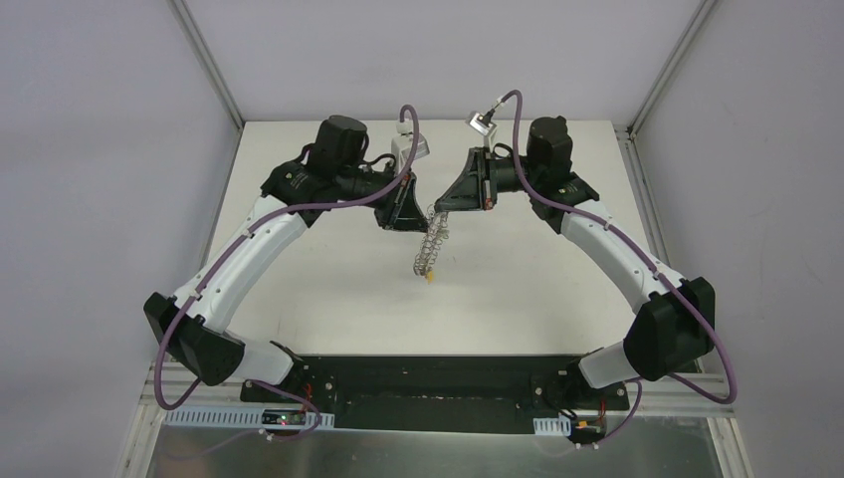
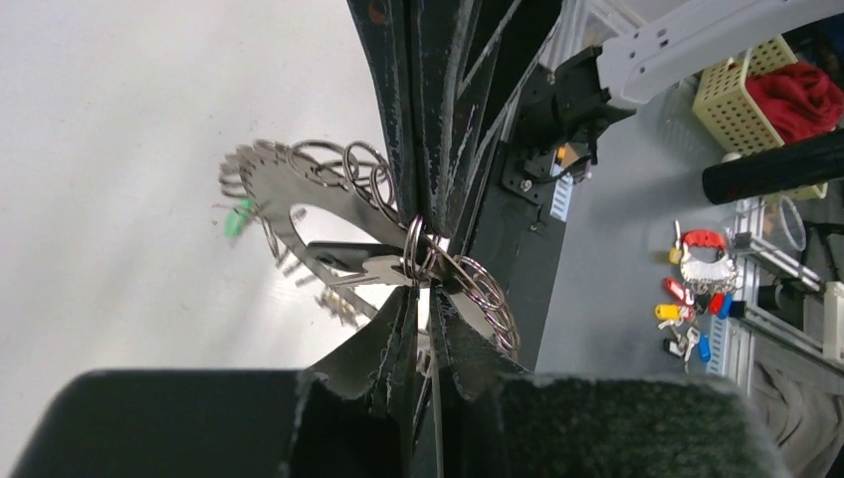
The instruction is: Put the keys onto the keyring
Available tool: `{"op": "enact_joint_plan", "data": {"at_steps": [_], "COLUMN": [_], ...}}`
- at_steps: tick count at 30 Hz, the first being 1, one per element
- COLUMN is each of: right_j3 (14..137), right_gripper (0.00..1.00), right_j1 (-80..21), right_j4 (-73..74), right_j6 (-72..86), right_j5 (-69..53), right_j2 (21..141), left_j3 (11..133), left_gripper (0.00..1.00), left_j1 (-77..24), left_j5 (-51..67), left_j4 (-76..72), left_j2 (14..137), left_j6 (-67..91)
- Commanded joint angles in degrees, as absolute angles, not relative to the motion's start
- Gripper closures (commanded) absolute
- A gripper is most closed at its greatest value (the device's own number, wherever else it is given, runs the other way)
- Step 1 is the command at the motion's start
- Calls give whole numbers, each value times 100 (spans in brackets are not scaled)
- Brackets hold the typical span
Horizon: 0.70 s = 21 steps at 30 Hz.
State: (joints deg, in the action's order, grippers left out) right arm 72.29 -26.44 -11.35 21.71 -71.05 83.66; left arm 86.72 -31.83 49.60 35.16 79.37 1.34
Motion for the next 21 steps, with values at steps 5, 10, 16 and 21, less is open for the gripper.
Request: {"op": "enact_joint_plan", "data": {"at_steps": [5,10,16,21], "right_j3": [7348,7339,7328,7217], "right_gripper": [100,100,100,100], "right_j1": [-2614,-2615,-2590,-2588], "right_j4": [-1308,-1260,-1132,-1326], "right_j6": [2121,2065,1833,1861], "right_j5": [-6953,-6967,-7146,-7389], "right_j2": [8322,8312,8255,8212], "left_j3": [9079,9202,9405,9384], "left_gripper": [91,90,78,62], "left_j1": [-3485,-3524,-3503,-3437], "left_j5": [4264,4113,3773,3885], "left_j4": [4109,4254,4716,4595], "left_j2": [7695,7699,7613,7515], "left_j6": [-660,-815,-1407,-1487]}}
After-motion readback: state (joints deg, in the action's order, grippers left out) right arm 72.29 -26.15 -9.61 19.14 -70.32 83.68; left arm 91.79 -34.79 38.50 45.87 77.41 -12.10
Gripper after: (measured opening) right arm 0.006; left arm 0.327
